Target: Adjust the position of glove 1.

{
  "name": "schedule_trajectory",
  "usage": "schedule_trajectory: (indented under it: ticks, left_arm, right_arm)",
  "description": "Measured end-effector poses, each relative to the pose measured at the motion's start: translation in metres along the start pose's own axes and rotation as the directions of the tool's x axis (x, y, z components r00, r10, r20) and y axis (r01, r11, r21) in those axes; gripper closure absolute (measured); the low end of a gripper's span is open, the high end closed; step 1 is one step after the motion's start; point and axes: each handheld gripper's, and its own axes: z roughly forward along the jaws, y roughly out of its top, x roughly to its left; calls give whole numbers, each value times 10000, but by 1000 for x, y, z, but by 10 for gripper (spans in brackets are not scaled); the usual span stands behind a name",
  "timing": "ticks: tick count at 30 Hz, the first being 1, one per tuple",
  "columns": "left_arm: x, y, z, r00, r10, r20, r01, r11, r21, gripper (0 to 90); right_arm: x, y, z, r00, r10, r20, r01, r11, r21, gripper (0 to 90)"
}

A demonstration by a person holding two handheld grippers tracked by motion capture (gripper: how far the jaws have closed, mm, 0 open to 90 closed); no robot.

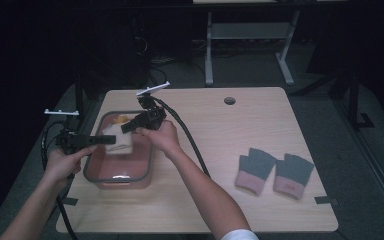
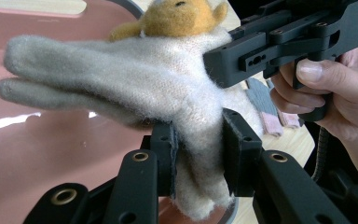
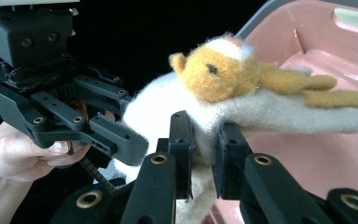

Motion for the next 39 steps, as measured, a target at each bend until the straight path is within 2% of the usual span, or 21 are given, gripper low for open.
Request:
schedule_trajectory:
  ticks: [8, 22, 29, 36, 39]
  left_arm:
    - [6, -5, 4, 9999, -161, -26, 162, 9998, 104, 689]
    - [17, -13, 19, 9992, -370, -146, 378, 9976, 583, 689]
    - [18, -15, 29, 9986, -351, -383, 386, 9948, 940, 690]
    - [21, -19, 36, 9979, -436, -486, 490, 9921, 1157, 693]
    - [23, -21, 38, 9973, -412, -603, 483, 9915, 1211, 695]
  right_arm:
    - [-7, -6, 7, 9998, 209, -52, -209, 9998, 21, 795]
    - [-25, -19, 17, 9976, 689, -74, -687, 9974, 195, 795]
    - [-34, -27, 20, 9964, 846, 71, -848, 9960, 279, 792]
    - [-37, -32, 23, 9961, 800, 365, -817, 9955, 478, 783]
    - [-36, -32, 24, 9961, 639, 614, -678, 9957, 633, 773]
